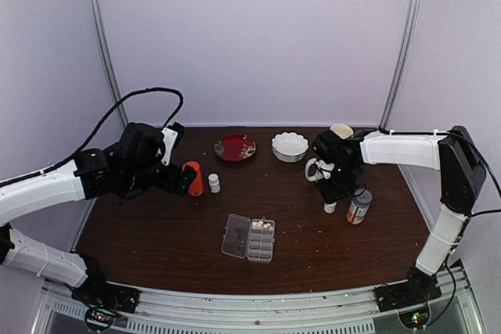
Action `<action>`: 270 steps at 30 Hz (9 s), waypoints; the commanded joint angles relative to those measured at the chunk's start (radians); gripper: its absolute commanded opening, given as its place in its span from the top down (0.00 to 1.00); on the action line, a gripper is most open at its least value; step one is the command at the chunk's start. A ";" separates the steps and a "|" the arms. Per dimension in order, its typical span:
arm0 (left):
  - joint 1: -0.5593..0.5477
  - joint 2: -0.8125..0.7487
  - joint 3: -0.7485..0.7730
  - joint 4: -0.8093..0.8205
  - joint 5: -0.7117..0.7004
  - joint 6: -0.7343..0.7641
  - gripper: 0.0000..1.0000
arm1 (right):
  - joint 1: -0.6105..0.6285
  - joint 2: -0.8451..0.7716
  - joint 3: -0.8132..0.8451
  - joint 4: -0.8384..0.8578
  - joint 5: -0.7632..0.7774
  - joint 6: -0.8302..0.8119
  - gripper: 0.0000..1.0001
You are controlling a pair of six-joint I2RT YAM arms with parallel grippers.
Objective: Sort the pills into containers
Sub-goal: Pick up the pill bottle from the center of the board, then pass from the right arm to the left, then pass from the left arm to the right, then hold the pill bottle, then unscrew the lid of the pill bottle.
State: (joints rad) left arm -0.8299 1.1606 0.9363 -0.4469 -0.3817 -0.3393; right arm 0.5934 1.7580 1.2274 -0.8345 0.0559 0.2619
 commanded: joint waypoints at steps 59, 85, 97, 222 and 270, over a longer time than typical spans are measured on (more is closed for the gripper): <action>-0.256 -0.172 -0.408 1.060 0.448 0.579 0.38 | 0.428 -0.296 0.104 0.705 -0.727 0.434 0.88; -0.256 -0.222 -0.363 0.939 0.512 0.579 0.84 | 0.431 -0.327 0.138 0.614 -0.709 0.350 0.48; -0.255 -0.233 -0.364 0.921 0.497 0.571 0.85 | 0.431 -0.336 0.127 0.598 -0.716 0.346 0.64; -0.265 -0.168 -0.311 1.017 0.610 0.439 0.84 | 0.440 -0.307 0.262 0.285 -0.777 -0.768 0.85; -0.265 -0.232 -0.332 0.968 0.635 0.398 0.85 | 0.550 -0.677 -0.045 0.726 -0.497 -0.161 0.00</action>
State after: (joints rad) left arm -1.0943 0.9401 0.5964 0.4988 0.2661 0.0368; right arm 1.1389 1.0634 1.1301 -0.0288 -0.4622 -0.4702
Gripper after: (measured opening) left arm 0.298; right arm 0.996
